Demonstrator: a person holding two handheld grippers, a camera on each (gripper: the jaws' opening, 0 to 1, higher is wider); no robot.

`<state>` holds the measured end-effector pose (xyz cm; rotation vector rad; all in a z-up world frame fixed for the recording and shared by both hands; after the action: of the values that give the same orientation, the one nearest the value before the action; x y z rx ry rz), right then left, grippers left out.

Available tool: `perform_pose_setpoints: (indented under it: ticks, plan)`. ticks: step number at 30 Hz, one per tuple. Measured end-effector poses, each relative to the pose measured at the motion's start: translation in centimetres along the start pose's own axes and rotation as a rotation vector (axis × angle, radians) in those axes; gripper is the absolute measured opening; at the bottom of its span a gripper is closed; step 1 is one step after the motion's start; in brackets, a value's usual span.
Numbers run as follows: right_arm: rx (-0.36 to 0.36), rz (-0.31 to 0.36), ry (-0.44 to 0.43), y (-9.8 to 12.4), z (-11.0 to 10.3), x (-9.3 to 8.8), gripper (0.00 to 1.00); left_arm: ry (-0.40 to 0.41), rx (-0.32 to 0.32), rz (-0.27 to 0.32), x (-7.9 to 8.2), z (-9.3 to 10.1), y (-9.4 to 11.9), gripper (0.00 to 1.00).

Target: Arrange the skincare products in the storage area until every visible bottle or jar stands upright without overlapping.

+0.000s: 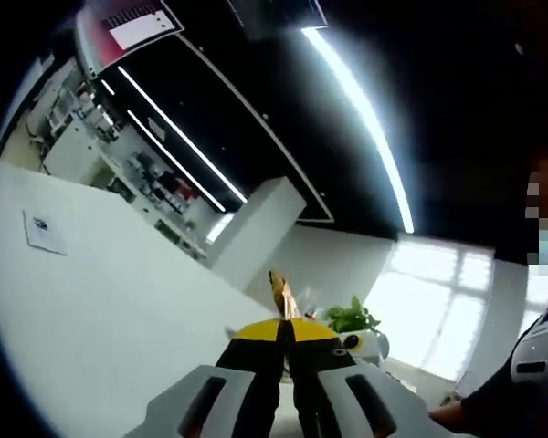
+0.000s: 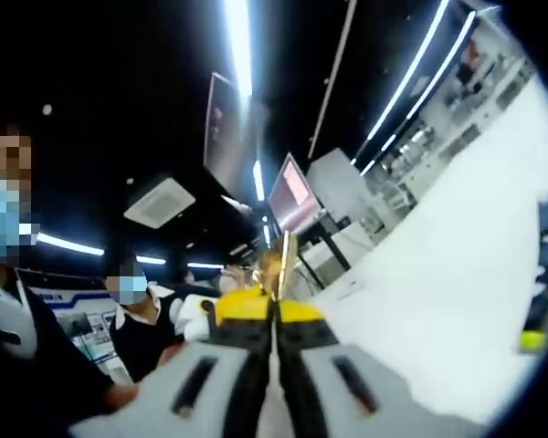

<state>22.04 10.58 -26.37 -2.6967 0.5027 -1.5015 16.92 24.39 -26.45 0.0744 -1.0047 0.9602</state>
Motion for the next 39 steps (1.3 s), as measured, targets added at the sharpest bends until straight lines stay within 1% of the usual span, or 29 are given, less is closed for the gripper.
perform_pose_setpoints:
  ticks: [4,11,14,16,19,21,25,30,35,39]
  plan:
    - [0.013,0.000,-0.009,-0.1,-0.1,0.0,0.00,0.004,-0.005,0.005,0.1,0.1,-0.1,0.00]
    - [0.032,0.010,-0.019,-0.1,-0.2,0.1,0.00,-0.011,-0.018,-0.018,0.4,0.4,-0.5,0.00]
    - [0.034,0.000,-0.015,0.0,-0.1,0.0,0.00,-0.018,-0.025,-0.028,0.7,0.5,-0.6,0.00]
    - [0.034,0.000,-0.016,0.1,0.1,0.1,0.02,-0.026,-0.030,-0.032,0.9,0.6,-0.6,0.00]
    - [0.021,-0.006,-0.021,0.3,0.5,0.2,0.09,-0.035,-0.030,-0.040,1.4,0.5,-0.4,0.00]
    - [0.018,0.003,-0.031,0.7,0.8,0.5,0.10,-0.037,-0.034,-0.048,1.7,0.4,-0.2,0.00]
    - [0.003,0.021,-0.038,1.1,1.5,1.1,0.11,-0.044,-0.042,-0.070,1.8,0.5,0.1,0.00]
    - [-0.010,0.036,-0.034,1.7,1.8,1.6,0.12,-0.059,-0.072,-0.112,1.9,1.0,0.2,0.00]
    - [-0.004,0.056,-0.014,2.5,1.7,2.1,0.13,-0.080,-0.105,-0.162,2.1,1.5,0.3,0.00]
    - [0.008,0.057,0.029,3.3,1.7,3.2,0.14,-0.105,-0.140,-0.213,2.2,2.0,0.4,0.00]
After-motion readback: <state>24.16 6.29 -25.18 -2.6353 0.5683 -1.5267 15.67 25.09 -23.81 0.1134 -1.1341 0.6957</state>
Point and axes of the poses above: the point that each gripper's makers call its tool centre point, and the gripper's own axes: y roughly backward along the fingers, z roughly to its right, x roughly out of its top, the point moved 8 cm from there along y, roughly backward along the fingers, and after that the axes turned 8 degrees about -x, right-handed, at the moved point
